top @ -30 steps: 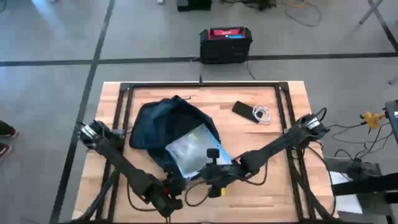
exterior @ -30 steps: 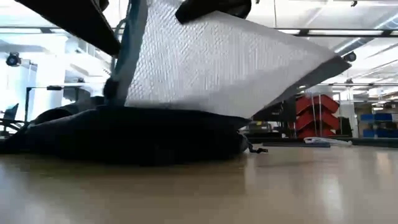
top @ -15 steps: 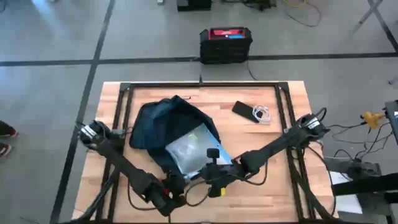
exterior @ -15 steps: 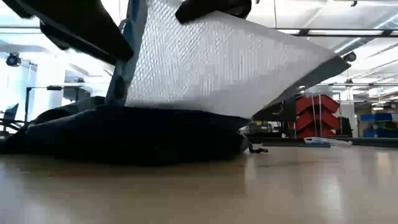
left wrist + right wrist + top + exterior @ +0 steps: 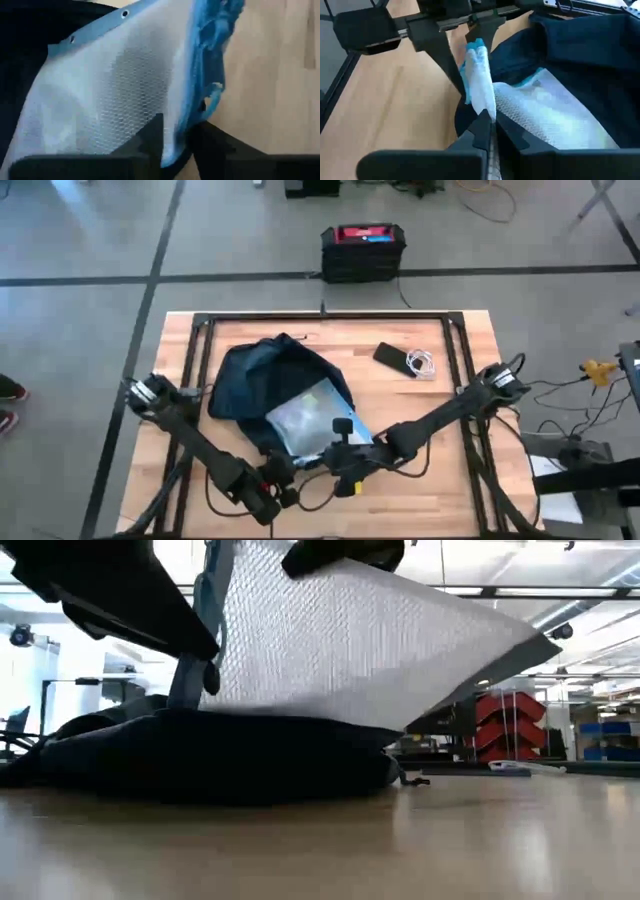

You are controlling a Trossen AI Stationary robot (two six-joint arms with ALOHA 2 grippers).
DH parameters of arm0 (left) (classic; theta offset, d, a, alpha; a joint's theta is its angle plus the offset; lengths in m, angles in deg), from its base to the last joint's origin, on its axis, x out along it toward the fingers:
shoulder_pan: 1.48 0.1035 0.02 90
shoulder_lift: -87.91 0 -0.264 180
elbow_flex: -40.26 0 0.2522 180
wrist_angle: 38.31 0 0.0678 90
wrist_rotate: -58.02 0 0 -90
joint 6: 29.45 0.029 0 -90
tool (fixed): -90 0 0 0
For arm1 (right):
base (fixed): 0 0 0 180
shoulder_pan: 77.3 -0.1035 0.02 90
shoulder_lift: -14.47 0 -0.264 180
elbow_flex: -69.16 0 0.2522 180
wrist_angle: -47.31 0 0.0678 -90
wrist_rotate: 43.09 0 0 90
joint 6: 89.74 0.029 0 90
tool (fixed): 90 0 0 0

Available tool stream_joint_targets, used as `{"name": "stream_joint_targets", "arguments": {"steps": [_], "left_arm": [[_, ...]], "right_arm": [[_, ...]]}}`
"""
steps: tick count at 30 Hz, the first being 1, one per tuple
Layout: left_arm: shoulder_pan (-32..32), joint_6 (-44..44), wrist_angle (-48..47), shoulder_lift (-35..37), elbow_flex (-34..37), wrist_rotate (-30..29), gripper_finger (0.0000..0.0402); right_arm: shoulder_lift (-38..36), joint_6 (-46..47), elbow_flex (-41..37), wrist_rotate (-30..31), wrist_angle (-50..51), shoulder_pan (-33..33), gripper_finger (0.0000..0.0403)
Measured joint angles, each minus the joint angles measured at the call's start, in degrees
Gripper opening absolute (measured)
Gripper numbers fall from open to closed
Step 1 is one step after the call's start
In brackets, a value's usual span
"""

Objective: Unpack backpack
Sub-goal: Open the white zip bag

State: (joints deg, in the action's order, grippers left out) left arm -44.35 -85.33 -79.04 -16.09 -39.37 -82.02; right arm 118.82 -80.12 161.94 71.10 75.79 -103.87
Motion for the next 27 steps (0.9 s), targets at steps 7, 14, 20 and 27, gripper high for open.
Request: {"name": "stream_joint_targets", "arguments": {"steps": [7,14,20,27], "left_arm": [[-0.04,-0.16,-3.93,0.17,-0.02,1.98,0.0009],[-0.58,-0.33,-2.74,0.25,-0.03,11.81,0.0034],[-2.62,-6.46,-1.31,0.25,-0.03,17.15,0.0076],[-3.23,-6.11,6.21,-1.87,0.36,5.98,0.0134]], "right_arm": [[0.04,-0.03,0.00,-0.15,0.37,0.43,0.0000],[0.04,0.99,0.00,-0.09,2.15,0.70,0.0000],[0.04,1.02,0.00,-0.07,2.32,0.72,0.0000],[0.04,1.02,0.00,-0.04,2.27,0.72,0.0000]]}}
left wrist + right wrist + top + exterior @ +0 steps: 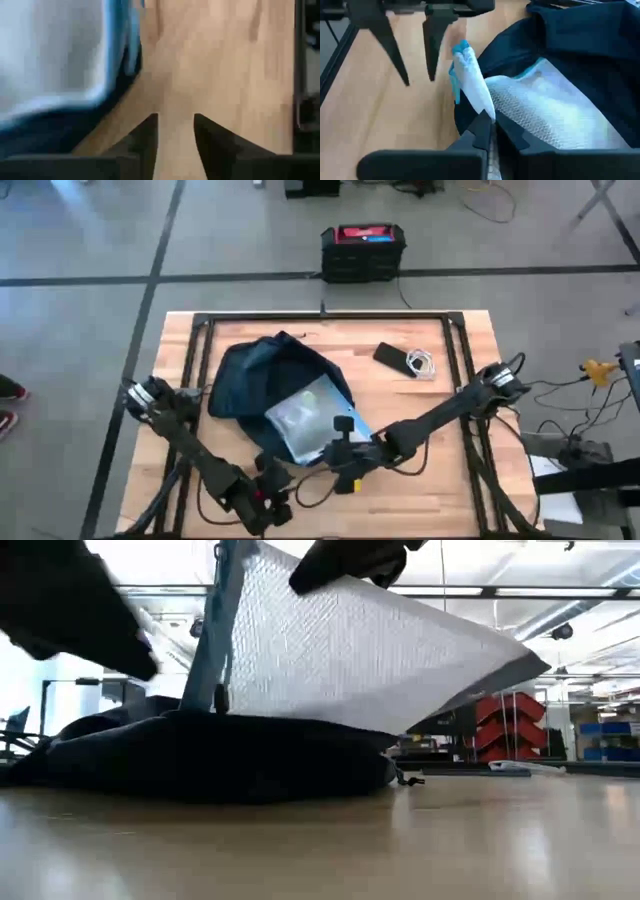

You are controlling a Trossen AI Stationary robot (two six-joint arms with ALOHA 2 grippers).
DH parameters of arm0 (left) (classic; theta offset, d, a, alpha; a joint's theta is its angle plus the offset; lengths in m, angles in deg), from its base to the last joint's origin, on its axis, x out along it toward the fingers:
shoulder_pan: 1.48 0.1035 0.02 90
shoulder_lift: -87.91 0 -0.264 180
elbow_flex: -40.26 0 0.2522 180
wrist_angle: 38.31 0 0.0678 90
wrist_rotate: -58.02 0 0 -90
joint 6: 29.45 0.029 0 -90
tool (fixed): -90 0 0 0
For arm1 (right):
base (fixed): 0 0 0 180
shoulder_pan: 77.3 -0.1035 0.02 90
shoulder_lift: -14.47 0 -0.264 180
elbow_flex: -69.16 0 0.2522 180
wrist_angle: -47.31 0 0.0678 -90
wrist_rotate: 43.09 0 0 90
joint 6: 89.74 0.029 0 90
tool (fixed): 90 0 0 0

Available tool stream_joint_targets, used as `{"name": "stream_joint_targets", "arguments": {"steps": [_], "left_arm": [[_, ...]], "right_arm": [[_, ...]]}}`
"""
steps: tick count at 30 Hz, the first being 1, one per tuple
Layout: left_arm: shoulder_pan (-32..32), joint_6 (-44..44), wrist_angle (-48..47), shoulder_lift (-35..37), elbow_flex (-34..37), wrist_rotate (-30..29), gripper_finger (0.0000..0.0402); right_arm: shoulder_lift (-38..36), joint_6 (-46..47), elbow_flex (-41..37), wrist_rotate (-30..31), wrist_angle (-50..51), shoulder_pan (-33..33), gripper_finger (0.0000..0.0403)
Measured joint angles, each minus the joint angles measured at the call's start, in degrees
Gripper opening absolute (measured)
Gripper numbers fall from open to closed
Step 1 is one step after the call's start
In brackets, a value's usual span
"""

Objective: Unpack backpack
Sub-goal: Open the white zip bag

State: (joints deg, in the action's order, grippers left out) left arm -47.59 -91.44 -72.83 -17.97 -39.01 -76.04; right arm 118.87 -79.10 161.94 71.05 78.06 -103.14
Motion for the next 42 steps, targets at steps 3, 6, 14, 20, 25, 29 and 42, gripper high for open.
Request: {"name": "stream_joint_targets", "arguments": {"steps": [3,6,14,20,25,29,42], "left_arm": [[0.15,-0.02,0.76,-0.79,0.03,-3.85,0.0156],[0.36,1.19,1.97,-1.18,0.03,-5.92,0.0172],[0.78,6.20,4.37,-1.54,0.03,-14.22,0.0187],[1.98,9.07,2.87,-1.54,0.03,-13.56,0.0175],[2.25,9.86,2.33,-1.57,0.03,-12.34,0.0163],[2.29,9.86,2.33,-1.57,0.03,-12.46,0.0133],[2.67,8.76,-2.24,-1.54,0.03,-6.68,0.0001]], "right_arm": [[0.00,-0.02,0.00,-0.02,-0.04,-0.02,0.0000],[0.00,-0.04,0.00,0.00,-0.04,-0.02,0.0000],[-0.01,-0.09,0.00,0.02,-0.12,-0.02,0.0000],[0.00,-0.11,0.00,0.02,-0.07,-0.13,0.0000],[-0.01,-0.19,0.00,0.02,-0.07,-0.13,0.0000],[0.00,-0.35,0.00,0.02,-0.09,-0.02,0.0000],[-1.21,-0.35,0.00,-0.17,0.28,-0.48,0.0000]]}}
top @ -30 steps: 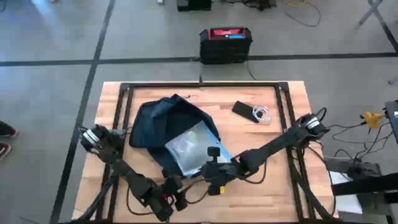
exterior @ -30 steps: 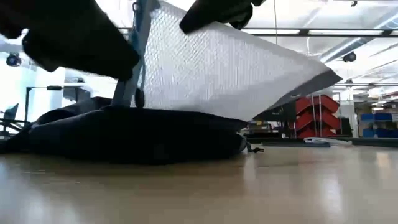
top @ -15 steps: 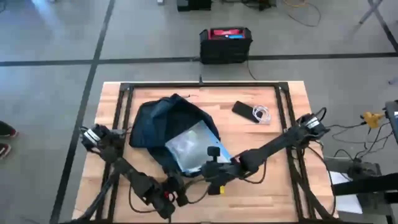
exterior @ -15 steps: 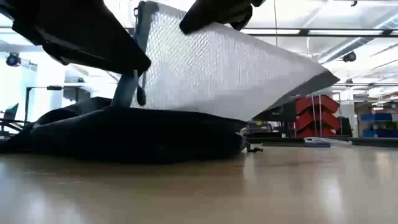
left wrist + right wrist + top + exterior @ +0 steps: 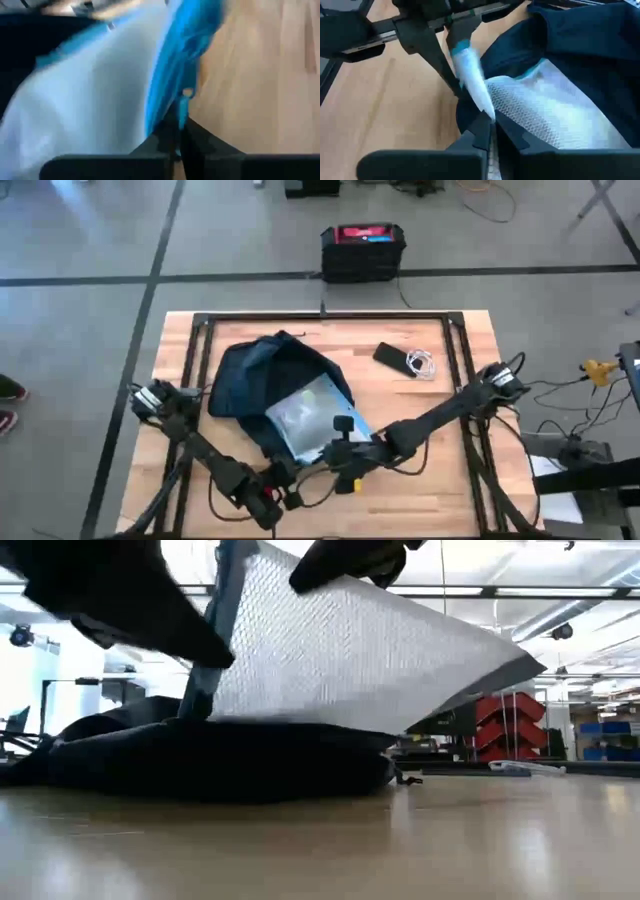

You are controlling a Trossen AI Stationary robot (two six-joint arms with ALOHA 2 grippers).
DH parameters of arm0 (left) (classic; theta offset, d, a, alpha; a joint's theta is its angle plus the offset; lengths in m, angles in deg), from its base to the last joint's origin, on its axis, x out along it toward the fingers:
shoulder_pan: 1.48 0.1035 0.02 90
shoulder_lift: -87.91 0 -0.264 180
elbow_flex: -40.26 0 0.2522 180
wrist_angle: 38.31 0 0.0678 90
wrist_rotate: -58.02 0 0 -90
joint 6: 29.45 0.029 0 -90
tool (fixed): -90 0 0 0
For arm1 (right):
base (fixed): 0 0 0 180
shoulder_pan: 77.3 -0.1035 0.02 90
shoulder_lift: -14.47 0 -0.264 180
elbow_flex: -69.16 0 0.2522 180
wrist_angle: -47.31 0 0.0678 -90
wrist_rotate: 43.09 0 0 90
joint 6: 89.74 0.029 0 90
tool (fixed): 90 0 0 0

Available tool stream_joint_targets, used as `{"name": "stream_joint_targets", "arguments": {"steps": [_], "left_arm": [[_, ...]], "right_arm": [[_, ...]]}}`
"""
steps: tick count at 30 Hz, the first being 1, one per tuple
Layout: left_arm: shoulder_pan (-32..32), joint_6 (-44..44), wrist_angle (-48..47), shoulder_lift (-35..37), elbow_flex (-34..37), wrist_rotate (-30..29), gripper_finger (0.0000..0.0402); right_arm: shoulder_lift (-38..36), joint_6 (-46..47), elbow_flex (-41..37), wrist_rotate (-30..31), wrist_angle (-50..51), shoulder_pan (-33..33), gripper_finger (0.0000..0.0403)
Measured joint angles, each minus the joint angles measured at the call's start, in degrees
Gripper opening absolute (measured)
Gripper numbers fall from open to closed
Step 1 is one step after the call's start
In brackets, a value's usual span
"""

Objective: Unpack backpack
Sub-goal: Open the white zip bag

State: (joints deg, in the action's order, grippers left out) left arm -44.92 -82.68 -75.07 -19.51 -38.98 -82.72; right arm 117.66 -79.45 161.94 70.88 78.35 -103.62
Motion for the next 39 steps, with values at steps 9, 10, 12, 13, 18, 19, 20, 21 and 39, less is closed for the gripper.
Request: {"name": "stream_joint_targets", "arguments": {"steps": [9,10,12,13,18,19,20,21,39], "left_arm": [[0.00,-7.27,-9.65,-0.41,0.00,3.78,0.0000],[0.00,-7.52,-10.17,-0.46,0.00,3.82,0.0000],[0.00,-7.77,-10.99,-0.46,0.00,3.86,0.0000],[0.00,-7.81,-11.47,-0.46,0.00,3.89,0.0000],[0.00,-8.66,-14.44,-0.46,0.00,4.88,0.0000],[0.00,-9.22,-15.39,-0.48,0.00,5.00,0.0000],[0.00,-9.80,-16.39,-0.48,0.00,5.21,0.0000],[0.00,-10.64,-17.33,-0.48,0.00,5.42,0.0000],[-0.44,-16.84,-35.25,3.25,-3.32,9.68,0.0000]], "right_arm": [[-7.09,-1.96,0.00,0.13,0.49,-1.93,0.0000],[-7.90,-2.27,0.00,0.12,0.79,-2.25,0.0000],[-9.50,-2.68,0.00,0.15,1.04,-3.09,0.0000],[-10.29,-2.93,0.00,0.17,1.33,-3.55,0.0000],[-14.30,-4.02,0.00,1.08,2.38,-5.94,0.0000],[-15.12,-4.32,0.00,1.92,2.71,-6.42,0.0000],[-15.96,-4.66,0.00,2.79,3.02,-6.97,0.0000],[-16.83,-4.96,0.00,3.57,3.44,-7.43,0.0000],[-16.06,-0.41,-2.53,13.09,7.96,-11.54,0.0000]]}}
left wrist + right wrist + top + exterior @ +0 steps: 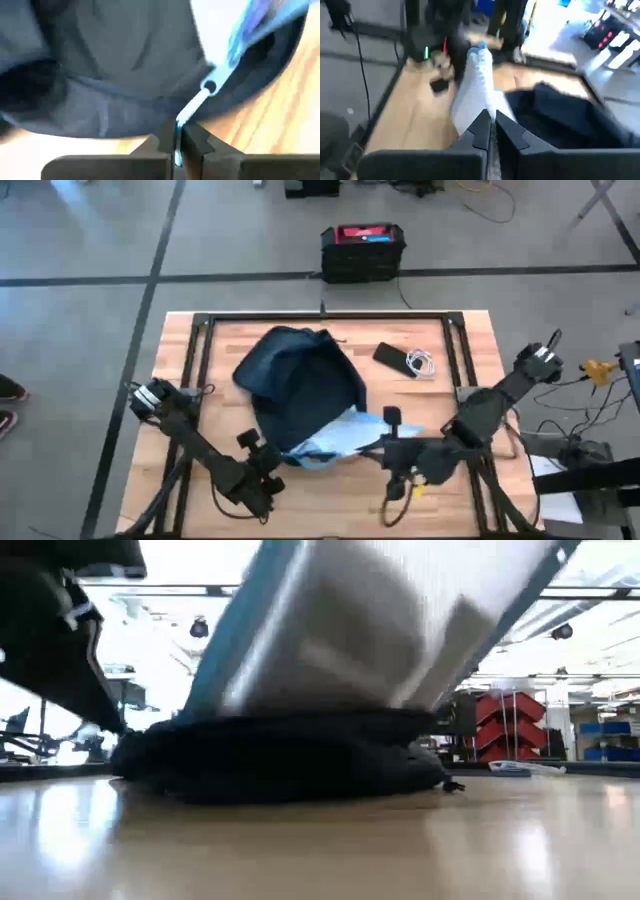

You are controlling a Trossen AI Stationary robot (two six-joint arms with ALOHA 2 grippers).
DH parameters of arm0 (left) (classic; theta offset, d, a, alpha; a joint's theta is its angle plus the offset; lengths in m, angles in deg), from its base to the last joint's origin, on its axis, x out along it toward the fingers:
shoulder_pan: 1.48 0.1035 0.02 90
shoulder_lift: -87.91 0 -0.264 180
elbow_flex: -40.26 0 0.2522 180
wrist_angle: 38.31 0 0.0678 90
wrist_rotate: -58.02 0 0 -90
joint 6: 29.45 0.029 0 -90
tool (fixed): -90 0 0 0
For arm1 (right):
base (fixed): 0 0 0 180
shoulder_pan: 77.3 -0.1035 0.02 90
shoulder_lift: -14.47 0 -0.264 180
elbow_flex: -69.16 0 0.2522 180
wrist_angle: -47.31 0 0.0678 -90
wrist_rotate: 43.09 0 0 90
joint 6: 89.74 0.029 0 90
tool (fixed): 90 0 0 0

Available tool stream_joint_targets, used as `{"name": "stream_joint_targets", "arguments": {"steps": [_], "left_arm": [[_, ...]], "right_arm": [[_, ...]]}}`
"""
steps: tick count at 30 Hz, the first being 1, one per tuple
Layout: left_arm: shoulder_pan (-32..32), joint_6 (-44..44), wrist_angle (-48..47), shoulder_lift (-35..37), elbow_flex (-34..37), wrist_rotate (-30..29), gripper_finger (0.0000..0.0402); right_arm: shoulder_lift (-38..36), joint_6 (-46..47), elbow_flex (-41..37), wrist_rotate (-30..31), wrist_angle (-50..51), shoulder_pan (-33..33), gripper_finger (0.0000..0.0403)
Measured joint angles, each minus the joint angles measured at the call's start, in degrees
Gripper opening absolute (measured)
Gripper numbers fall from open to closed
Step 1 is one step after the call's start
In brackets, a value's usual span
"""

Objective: Unpack backpack
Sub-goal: Open the white zip bag

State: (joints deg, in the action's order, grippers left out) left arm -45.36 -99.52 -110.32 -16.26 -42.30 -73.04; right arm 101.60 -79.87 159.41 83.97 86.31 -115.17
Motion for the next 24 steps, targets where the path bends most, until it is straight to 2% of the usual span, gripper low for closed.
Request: {"name": "stream_joint_targets", "arguments": {"steps": [9,15,20,24], "left_arm": [[-3.79,-1.23,-8.63,5.86,-6.01,-1.03,0.0000],[-9.30,-5.42,-11.37,8.02,-9.10,-6.72,0.0000],[-12.45,-7.21,-12.82,8.53,-11.32,-10.00,0.0000],[-13.21,-7.31,-14.20,8.57,-12.95,-11.05,0.0000]], "right_arm": [[11.51,2.88,-1.53,0.50,0.17,0.93,0.0000],[18.44,3.66,-1.68,1.96,5.00,3.32,0.0000],[19.12,2.20,-1.41,6.92,8.40,6.22,0.0000],[16.37,-4.31,-0.16,8.56,8.71,8.71,0.0000]]}}
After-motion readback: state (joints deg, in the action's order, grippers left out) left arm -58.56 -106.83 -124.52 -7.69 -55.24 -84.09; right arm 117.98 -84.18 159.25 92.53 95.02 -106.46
